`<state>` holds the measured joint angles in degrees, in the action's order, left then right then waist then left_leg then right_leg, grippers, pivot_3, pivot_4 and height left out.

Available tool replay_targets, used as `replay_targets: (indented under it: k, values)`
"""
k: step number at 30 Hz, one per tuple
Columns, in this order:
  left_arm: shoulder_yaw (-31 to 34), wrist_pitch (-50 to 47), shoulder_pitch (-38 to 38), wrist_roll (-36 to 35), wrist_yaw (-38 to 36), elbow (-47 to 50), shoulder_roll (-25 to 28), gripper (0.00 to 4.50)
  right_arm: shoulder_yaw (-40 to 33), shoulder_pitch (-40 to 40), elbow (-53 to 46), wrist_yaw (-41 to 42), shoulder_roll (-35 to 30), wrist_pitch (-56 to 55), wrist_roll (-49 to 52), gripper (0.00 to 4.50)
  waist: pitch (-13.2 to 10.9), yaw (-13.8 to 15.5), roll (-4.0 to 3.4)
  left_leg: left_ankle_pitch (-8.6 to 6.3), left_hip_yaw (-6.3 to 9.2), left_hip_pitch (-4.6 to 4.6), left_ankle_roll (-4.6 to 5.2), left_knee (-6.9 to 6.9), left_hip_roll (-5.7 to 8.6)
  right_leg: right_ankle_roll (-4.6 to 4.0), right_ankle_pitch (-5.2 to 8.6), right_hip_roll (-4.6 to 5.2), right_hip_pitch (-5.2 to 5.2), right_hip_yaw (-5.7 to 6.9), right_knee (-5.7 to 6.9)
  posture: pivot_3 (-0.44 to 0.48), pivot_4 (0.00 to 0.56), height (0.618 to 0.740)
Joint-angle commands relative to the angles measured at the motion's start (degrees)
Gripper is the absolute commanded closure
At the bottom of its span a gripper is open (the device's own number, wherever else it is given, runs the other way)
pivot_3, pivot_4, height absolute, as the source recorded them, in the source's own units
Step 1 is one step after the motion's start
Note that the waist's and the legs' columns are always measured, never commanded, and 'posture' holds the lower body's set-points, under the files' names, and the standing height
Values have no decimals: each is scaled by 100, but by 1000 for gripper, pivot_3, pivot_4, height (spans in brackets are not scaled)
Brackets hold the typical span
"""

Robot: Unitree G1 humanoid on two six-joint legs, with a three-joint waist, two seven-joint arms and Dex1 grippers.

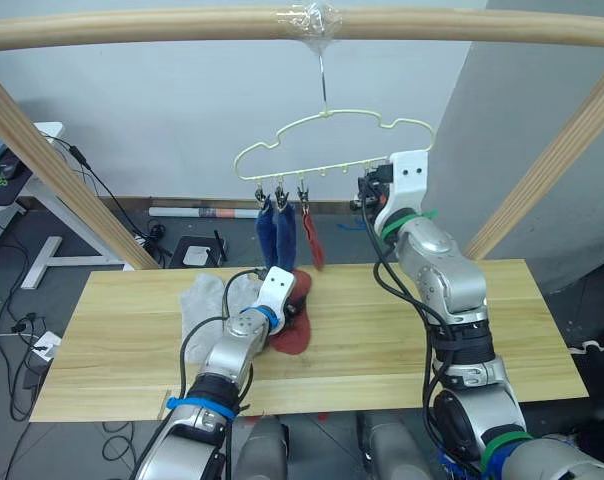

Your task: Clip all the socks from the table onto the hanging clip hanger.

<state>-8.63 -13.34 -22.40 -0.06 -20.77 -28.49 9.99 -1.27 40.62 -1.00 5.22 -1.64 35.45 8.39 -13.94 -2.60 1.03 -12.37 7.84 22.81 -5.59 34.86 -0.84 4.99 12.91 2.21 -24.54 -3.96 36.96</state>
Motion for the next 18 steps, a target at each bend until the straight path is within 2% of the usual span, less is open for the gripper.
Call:
replay_targets:
  k: [1, 5, 9, 11, 13, 18]
  values:
    - [-157, -149, 260, 90, -109, 103, -38, 3408, -139, 1, -73, 21, -86, -59, 62, 4500, 0, 0, 0, 0, 0, -1, 0, 0, 0, 0, 0, 0, 0, 0, 0, 12, 245, 740]
    - [-196, -138, 398, 44, -167, 458, -153, 4478, -168, 67, 13, 133, -205, -41, 102, 4500, 0, 3, 0, 0, 0, -1, 0, 1, 0, 1, 0, 0, 2, 0, 0, 14, 245, 740]
    - [-181, -136, 481, -51, -272, 753, -255, 4478, -235, 152, 63, 276, -378, 56, 188, 4500, 0, 9, 0, 0, 1, 3, 0, 1, 0, 1, 0, 0, 2, 0, -4, 14, 244, 740]
    - [-16, -97, 497, -316, -347, 900, -427, 4478, -439, 235, 75, 312, -493, 299, 358, 4500, -1, 11, 1, 0, 1, 3, 0, 0, 0, 0, 1, 0, 1, 1, -4, 10, 245, 740]
    - [75, 9, 509, -664, -588, 1329, -587, 4478, -688, 323, 4, 307, -558, 750, 628, 4500, -3, 23, 3, 0, 2, 7, 0, 1, 0, 0, 0, 0, 1, 1, -5, 7, 245, 740]
    - [-95, 255, 527, -883, -941, 2349, -669, 4478, -1398, 633, -45, 70, -589, 1959, 1315, 4500, -3, 47, 2, 0, 4, 9, 0, 1, 0, -2, 1, 1, 0, 2, -6, 1, 246, 740]
